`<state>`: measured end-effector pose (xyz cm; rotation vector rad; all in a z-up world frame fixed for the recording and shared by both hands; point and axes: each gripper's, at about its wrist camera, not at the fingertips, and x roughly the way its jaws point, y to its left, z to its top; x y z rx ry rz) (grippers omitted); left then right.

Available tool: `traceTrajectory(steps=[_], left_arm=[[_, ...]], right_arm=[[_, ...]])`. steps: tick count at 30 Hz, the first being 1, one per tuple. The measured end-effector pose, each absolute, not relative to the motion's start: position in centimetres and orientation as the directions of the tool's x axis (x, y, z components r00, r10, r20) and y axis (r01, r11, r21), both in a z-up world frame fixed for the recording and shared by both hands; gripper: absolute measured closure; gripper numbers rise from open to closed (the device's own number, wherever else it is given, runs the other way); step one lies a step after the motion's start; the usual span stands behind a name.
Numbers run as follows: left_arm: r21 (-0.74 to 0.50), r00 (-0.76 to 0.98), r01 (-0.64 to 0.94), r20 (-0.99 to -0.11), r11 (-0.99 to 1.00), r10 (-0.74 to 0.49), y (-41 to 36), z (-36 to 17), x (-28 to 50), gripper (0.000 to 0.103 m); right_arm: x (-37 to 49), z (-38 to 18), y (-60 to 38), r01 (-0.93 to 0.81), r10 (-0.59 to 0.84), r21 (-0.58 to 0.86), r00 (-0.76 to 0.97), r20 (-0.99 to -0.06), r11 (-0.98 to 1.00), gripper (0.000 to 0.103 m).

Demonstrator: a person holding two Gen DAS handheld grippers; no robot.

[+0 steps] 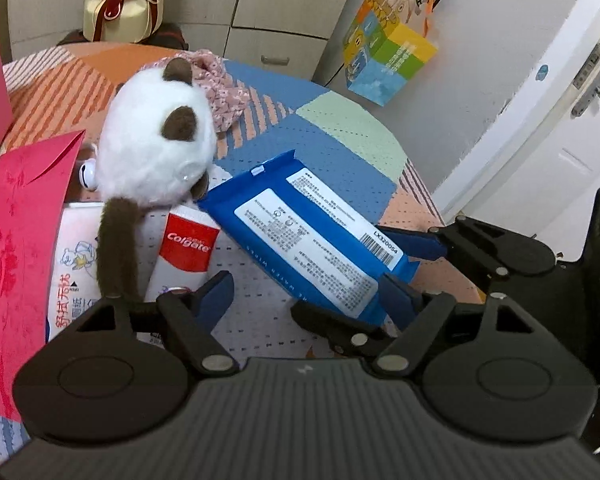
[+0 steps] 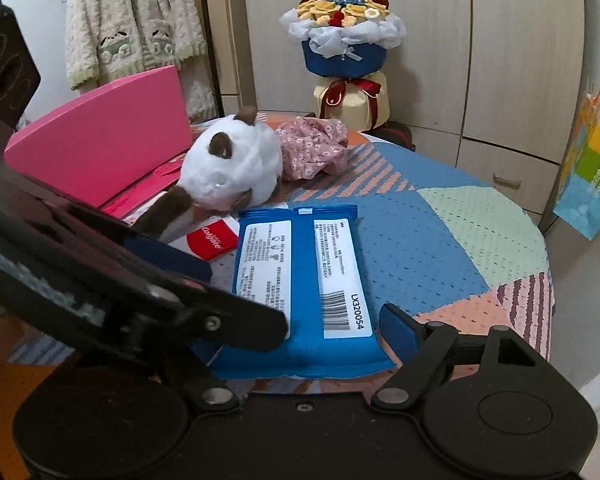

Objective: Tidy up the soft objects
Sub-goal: 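Carry the blue wipes packet with the left gripper into the pink box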

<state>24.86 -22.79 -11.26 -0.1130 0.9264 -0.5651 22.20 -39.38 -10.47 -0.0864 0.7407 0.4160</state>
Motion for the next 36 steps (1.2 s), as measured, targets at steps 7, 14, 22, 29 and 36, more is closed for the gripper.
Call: traceTrajectory(steps=[7, 14, 22, 29, 36], left_arm=[[-0.37, 0.5, 0.394, -0.682, 0.841, -0.534, -23.0, -11.8, 24.5, 0.049], [-0.356, 0.546, 0.39, -0.654, 0.85, -0.524, -22.6, -12.1, 23.7, 0.057], [-0.376, 0.516, 0.405, -0.659, 0.833, -0.548, -21.6, -11.6, 22.2, 0.057], [-0.311, 0.511, 0.43, -0.69, 0.848, -0.512, -20.6, -11.2, 19.1, 0.057], [-0.284, 0.453, 0.488, -0.726, 0.825, -0.518, -19.3, -10.1, 16.7, 0.057]], right_arm=[[21.6, -10.7, -39.0, -0.391, 0.332, 0.063, 0.673, -0.661, 0.918, 0.026], [20.6, -10.5, -37.3, -0.309, 0.25, 0.025, 0.713, -0.655, 0.951, 0.034], [18.5, -10.2, -35.3, -0.222, 0.183, 0.018, 0.752, -0.633, 0.975, 0.046], [15.4, -10.3, -34.2, -0.164, 0.187, 0.094, 0.761, -0.621, 0.982, 0.047], [12.4, -9.7, -33.0, -0.129, 0.184, 0.133, 0.757, -0.626, 0.983, 0.047]])
